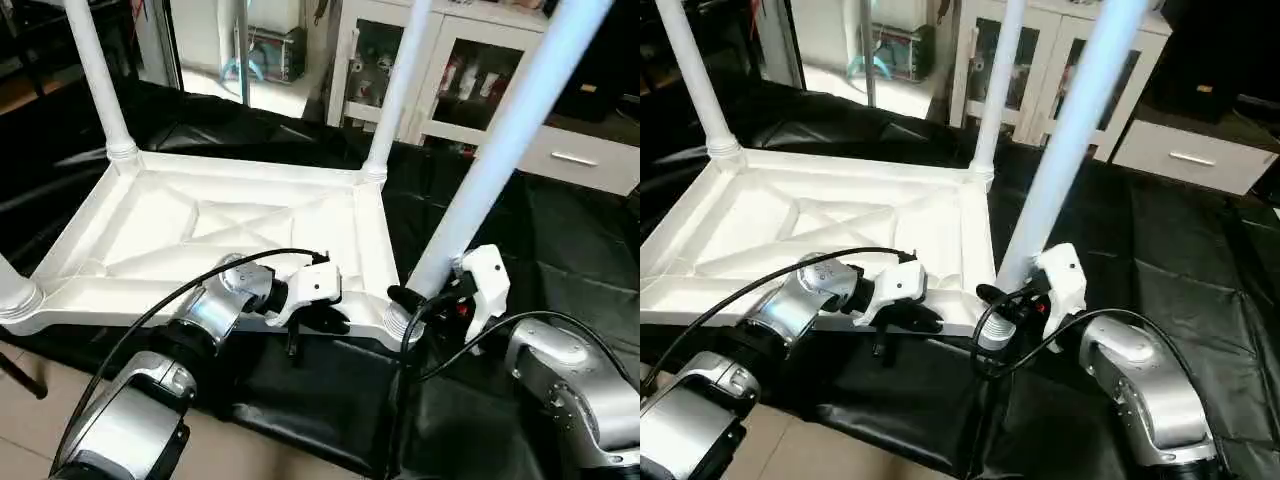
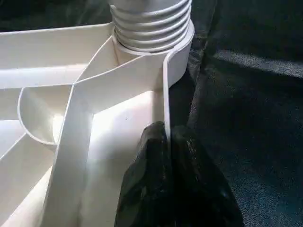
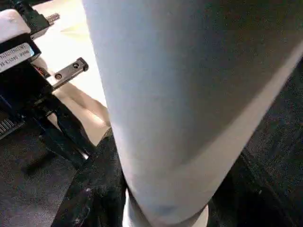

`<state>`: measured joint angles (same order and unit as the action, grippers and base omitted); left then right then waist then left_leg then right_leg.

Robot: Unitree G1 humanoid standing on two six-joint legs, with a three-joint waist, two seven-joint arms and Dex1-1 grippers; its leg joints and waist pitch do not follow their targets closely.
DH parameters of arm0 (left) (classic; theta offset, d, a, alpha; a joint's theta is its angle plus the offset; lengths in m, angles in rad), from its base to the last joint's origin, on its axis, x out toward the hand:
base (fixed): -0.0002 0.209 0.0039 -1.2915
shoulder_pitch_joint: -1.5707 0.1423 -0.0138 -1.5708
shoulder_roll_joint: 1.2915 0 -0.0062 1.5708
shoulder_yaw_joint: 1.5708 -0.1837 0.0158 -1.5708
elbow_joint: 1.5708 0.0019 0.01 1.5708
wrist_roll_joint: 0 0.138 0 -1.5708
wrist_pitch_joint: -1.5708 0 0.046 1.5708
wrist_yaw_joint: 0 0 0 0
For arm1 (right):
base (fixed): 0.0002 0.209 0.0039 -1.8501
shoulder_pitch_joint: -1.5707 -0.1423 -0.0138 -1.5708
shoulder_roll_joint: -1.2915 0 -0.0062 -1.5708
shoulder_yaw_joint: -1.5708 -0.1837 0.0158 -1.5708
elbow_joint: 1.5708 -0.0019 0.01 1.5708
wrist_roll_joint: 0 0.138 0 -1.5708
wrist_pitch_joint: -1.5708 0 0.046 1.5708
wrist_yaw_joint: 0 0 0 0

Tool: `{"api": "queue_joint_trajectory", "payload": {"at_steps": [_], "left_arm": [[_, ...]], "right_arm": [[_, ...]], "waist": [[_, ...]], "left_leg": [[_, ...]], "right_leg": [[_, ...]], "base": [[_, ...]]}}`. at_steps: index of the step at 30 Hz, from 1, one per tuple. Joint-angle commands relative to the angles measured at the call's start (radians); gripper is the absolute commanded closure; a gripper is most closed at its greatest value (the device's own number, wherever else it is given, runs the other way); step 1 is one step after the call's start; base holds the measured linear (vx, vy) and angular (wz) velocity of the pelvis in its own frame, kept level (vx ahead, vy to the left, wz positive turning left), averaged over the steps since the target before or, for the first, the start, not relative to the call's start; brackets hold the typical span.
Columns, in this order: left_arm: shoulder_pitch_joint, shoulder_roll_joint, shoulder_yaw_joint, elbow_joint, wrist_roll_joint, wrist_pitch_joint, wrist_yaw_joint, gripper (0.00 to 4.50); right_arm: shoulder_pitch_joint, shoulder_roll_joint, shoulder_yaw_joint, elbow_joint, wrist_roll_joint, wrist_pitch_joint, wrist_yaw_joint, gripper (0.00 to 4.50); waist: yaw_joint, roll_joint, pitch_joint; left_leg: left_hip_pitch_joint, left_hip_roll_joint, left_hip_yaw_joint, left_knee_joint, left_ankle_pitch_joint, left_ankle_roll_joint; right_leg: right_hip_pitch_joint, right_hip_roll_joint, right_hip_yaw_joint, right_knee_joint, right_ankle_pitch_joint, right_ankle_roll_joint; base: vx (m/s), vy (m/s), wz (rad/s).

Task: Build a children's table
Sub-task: Insert table leg to table base

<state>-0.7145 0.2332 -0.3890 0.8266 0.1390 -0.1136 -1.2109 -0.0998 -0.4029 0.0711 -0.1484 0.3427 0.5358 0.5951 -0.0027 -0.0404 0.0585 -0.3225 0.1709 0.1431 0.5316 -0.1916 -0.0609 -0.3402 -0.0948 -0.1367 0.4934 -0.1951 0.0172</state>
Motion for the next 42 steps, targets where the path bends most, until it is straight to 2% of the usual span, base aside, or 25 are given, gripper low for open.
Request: {"api": "queue_joint_trajectory", "payload": {"at_steps": [1, 5, 7, 8, 9, 10, 11, 12, 13, 14, 15, 16, 17, 18, 19, 20, 22, 23, 25, 28, 31, 34, 35, 39, 42], "left_arm": [[0.012, -0.008, 0.037, -0.009, -0.029, 0.001, 0.048, 4.5], [0.021, -0.005, 0.037, -0.019, -0.029, 0.002, 0.047, 4.5], [0.022, -0.004, 0.038, -0.021, -0.029, 0.002, 0.046, 4.5], [0.024, -0.004, 0.038, -0.024, -0.029, 0.002, 0.047, 4.5], [0.026, -0.003, 0.038, -0.025, -0.029, 0.002, 0.048, 4.5], [0.026, -0.003, 0.038, -0.025, -0.029, 0.002, 0.048, 4.5], [0.028, -0.003, 0.039, -0.028, -0.029, 0.002, 0.048, 4.5], [0.032, -0.001, 0.039, -0.032, -0.03, 0.005, 0.047, 4.5], [0.032, -0.001, 0.039, -0.032, -0.03, 0.005, 0.047, 4.5], [0.033, -0.001, 0.039, -0.034, -0.03, 0.006, 0.047, 4.5], [0.036, 0.0, 0.039, -0.037, -0.03, 0.008, 0.048, 4.5], [0.036, 0.0, 0.04, -0.037, -0.03, 0.008, 0.048, 4.5], [0.037, 0.0, 0.041, -0.037, -0.032, 0.008, 0.049, 4.5], [0.035, -0.007, 0.047, -0.037, -0.036, 0.018, 0.059, 4.5], [0.03, -0.02, 0.053, -0.037, -0.039, 0.032, 0.076, 4.5], [0.025, -0.028, 0.055, -0.035, -0.039, 0.044, 0.086, 4.5], [0.0, -0.064, 0.059, -0.014, -0.026, 0.079, 0.144, 4.5], [-0.017, -0.088, 0.066, 0.003, -0.025, 0.098, 0.178, 4.5], [-0.052, -0.131, 0.079, 0.033, -0.025, 0.127, 0.235, 4.5], [-0.167, -0.244, 0.147, 0.117, -0.044, 0.199, 0.456, 4.5], [-0.259, -0.341, 0.227, 0.158, -0.116, 0.241, 0.583, 4.5], [-0.307, -0.385, 0.26, 0.167, -0.148, 0.246, 0.612, 4.5], [-0.335, -0.408, 0.279, 0.179, -0.16, 0.239, 0.633, 4.5], [-0.375, -0.432, 0.283, 0.21, -0.143, 0.207, 0.647, 4.5], [-0.377, -0.426, 0.278, 0.222, -0.127, 0.204, 0.632, 4.5]], "right_arm": [[0.125, -0.002, 0.132, 0.175, -0.044, 0.117, 0.019, 2.65], [0.11, 0.008, 0.125, 0.205, -0.056, 0.093, 0.018, 2.65], [0.097, 0.016, 0.113, 0.215, -0.053, 0.079, 0.015, 2.65], [0.091, 0.023, 0.107, 0.216, -0.054, 0.067, 0.011, 2.65], [0.086, 0.027, 0.102, 0.217, -0.053, 0.062, 0.009, 2.65], [0.086, 0.027, 0.102, 0.217, -0.053, 0.062, 0.009, 2.65], [0.084, 0.031, 0.099, 0.217, -0.053, 0.059, 0.007, 2.65], [0.081, 0.032, 0.1, 0.213, -0.057, 0.047, 0.006, 2.65], [0.081, 0.032, 0.1, 0.213, -0.057, 0.047, 0.006, 2.65], [0.081, 0.032, 0.102, 0.212, -0.06, 0.043, 0.006, 2.65], [0.081, 0.031, 0.106, 0.213, -0.071, 0.029, 0.002, 2.65], [0.079, 0.032, 0.107, 0.216, -0.076, 0.023, -0.001, 2.65], [0.077, 0.033, 0.11, 0.219, -0.086, 0.014, -0.008, 2.65], [0.065, 0.044, 0.107, 0.235, -0.107, -0.005, -0.039, 2.65], [0.047, 0.06, 0.1, 0.257, -0.129, -0.022, -0.078, 2.65], [0.034, 0.07, 0.095, 0.272, -0.14, -0.03, -0.101, 2.65], [-0.019, 0.11, 0.06, 0.348, -0.181, -0.065, -0.216, 2.65], [-0.046, 0.127, 0.044, 0.385, -0.193, -0.075, -0.263, 2.65], [-0.096, 0.155, 0.016, 0.449, -0.214, -0.098, -0.345, 2.65], [-0.199, 0.21, -0.018, 0.557, -0.233, -0.14, -0.474, 2.65], [-0.271, 0.255, -0.035, 0.64, -0.234, -0.156, -0.544, 2.65], [-0.318, 0.28, -0.042, 0.715, -0.237, -0.176, -0.571, 2.65], [-0.351, 0.295, -0.05, 0.77, -0.239, -0.196, -0.591, 2.65], [-0.421, 0.328, -0.108, 0.881, -0.21, -0.229, -0.63, 2.65], [-0.454, 0.339, -0.147, 0.923, -0.197, -0.246, -0.632, 2.65]], "waist": [[-0.019, 0.011, 0.011], [-0.012, 0.011, 0.014], [-0.008, 0.009, 0.017], [-0.013, 0.002, 0.01], [-0.022, -0.002, 0.015], [-0.021, 0.01, 0.011], [-0.028, 0.019, 0.013], [0.009, 0.035, 0.011], [0.035, 0.032, 0.018], [0.02, -0.017, 0.006], [0.038, -0.059, 0.01], [0.037, -0.052, 0.003], [0.047, -0.036, 0.018], [0.05, -0.014, -0.012], [0.036, -0.011, -0.016], [0.03, -0.01, -0.015], [0.019, -0.009, -0.004], [0.014, -0.009, -0.011], [0.003, -0.008, -0.016], [-0.003, -0.015, -0.027], [0.008, -0.021, -0.048], [0.012, -0.027, -0.066], [0.012, -0.035, -0.072], [0.013, -0.038, -0.079], [0.016, -0.035, -0.071]], "left_leg": [[0.021, 0.073, -0.057, -0.091, -0.815, -0.058], [-0.001, 0.083, -0.055, -0.132, -0.912, -0.078], [0.016, 0.071, -0.047, -0.117, -0.868, -0.074], [0.041, 0.054, -0.047, -0.073, -0.762, -0.063], [0.034, 0.048, -0.05, -0.054, -0.668, -0.05], [0.035, 0.053, -0.053, -0.053, -0.648, -0.051], [0.0, 0.079, -0.072, -0.095, -0.73, -0.06], [-0.085, 0.114, -0.07, -0.192, -0.924, -0.077], [-0.09, 0.111, -0.042, -0.211, -0.962, -0.077], [-0.006, 0.065, -0.004, -0.164, -0.821, -0.056], [0.083, 0.006, -0.006, 0.047, -0.423, -0.032], [0.035, 0.005, -0.021, 0.059, -0.206, 0.015], [-0.056, 0.036, -0.053, -0.001, -0.092, 0.006], [-0.036, 0.059, -0.052, -0.067, -0.144, -0.034], [-0.033, 0.067, -0.05, -0.077, -0.222, -0.053], [-0.031, 0.067, -0.047, -0.082, -0.269, -0.056], [-0.014, 0.063, -0.041, -0.084, -0.475, -0.066], [-0.004, 0.057, -0.045, -0.076, -0.536, -0.076], [-0.018, 0.059, -0.053, -0.081, -0.533, -0.08], [-0.026, 0.062, -0.035, -0.076, -0.39, -0.065], [-0.021, 0.062, -0.005, -0.052, -0.183, -0.003], [-0.03, 0.05, 0.012, -0.024, 0.051, 0.083], [-0.029, 0.042, 0.018, -0.012, 0.148, 0.145], [-0.03, 0.046, 0.02, -0.001, 0.218, 0.258], [-0.025, 0.055, 0.024, 0.0, 0.163, 0.261]], "right_leg": [[-0.023, -0.084, 0.017, -0.098, -0.737, -0.013], [0.002, -0.075, 0.034, -0.041, -0.657, -0.033], [-0.017, -0.085, 0.034, -0.063, -0.74, -0.022], [-0.035, -0.109, 0.024, -0.108, -0.841, -0.002], [-0.031, -0.116, 0.0, -0.133, -0.893, 0.018], [-0.019, -0.119, -0.007, -0.132, -0.866, 0.015], [0.025, -0.102, -0.017, -0.09, -0.728, 0.008], [0.113, -0.053, 0.027, 0.11, -0.406, -0.04], [0.093, -0.028, 0.041, 0.135, -0.242, -0.049], [0.005, -0.035, 0.085, 0.087, -0.324, -0.044], [-0.106, -0.133, 0.111, -0.111, -0.972, -0.002], [-0.064, -0.169, 0.15, -0.108, -1.027, -0.024], [0.01, -0.164, 0.136, -0.065, -0.956, -0.05], [0.009, -0.086, 0.108, -0.015, -0.604, -0.076], [0.011, -0.059, 0.102, 0.017, -0.33, -0.114], [0.011, -0.058, 0.103, 0.02, -0.279, -0.13], [-0.012, -0.066, 0.114, -0.001, -0.469, -0.137], [-0.022, -0.074, 0.122, -0.015, -0.611, -0.114], [-0.013, -0.074, 0.12, -0.017, -0.619, -0.095], [-0.008, -0.061, 0.122, -0.001, -0.33, -0.151], [-0.006, -0.061, 0.128, 0.022, -0.095, -0.227], [0.007, -0.054, 0.132, 0.056, 0.233, -0.292], [0.012, -0.051, 0.132, 0.066, 0.367, -0.31], [0.012, -0.058, 0.13, 0.077, 0.407, -0.345], [0.0, -0.059, 0.13, 0.072, 0.299, -0.359]], "base": [[0.0, 0.0, 0.0], [0.0, 0.0, 0.0], [0.0, 0.0, 0.0], [0.0, 0.0, 0.0], [0.0, 0.0, 0.0], [0.0, 0.0, 0.0], [0.0, 0.0, 0.0], [0.0, 0.0, 0.0], [-0.011, -0.041, 0.29], [-0.011, -0.041, 0.29], [0.101, -0.124, 0.29], [0.126, -0.067, -0.33], [0.126, -0.067, -0.33], [0.083, 0.031, -0.45], [0.0, 0.0, 0.0], [0.0, 0.0, 0.0], [-0.029, 0.004, 0.0], [-0.058, 0.008, -0.01], [-0.031, 0.009, -0.04], [-0.003, 0.017, -0.02], [0.0, 0.0, 0.0], [0.041, -0.005, -0.02], [0.068, -0.009, -0.05], [0.013, -0.003, -0.01], [0.0, 0.0, 0.0]]}}
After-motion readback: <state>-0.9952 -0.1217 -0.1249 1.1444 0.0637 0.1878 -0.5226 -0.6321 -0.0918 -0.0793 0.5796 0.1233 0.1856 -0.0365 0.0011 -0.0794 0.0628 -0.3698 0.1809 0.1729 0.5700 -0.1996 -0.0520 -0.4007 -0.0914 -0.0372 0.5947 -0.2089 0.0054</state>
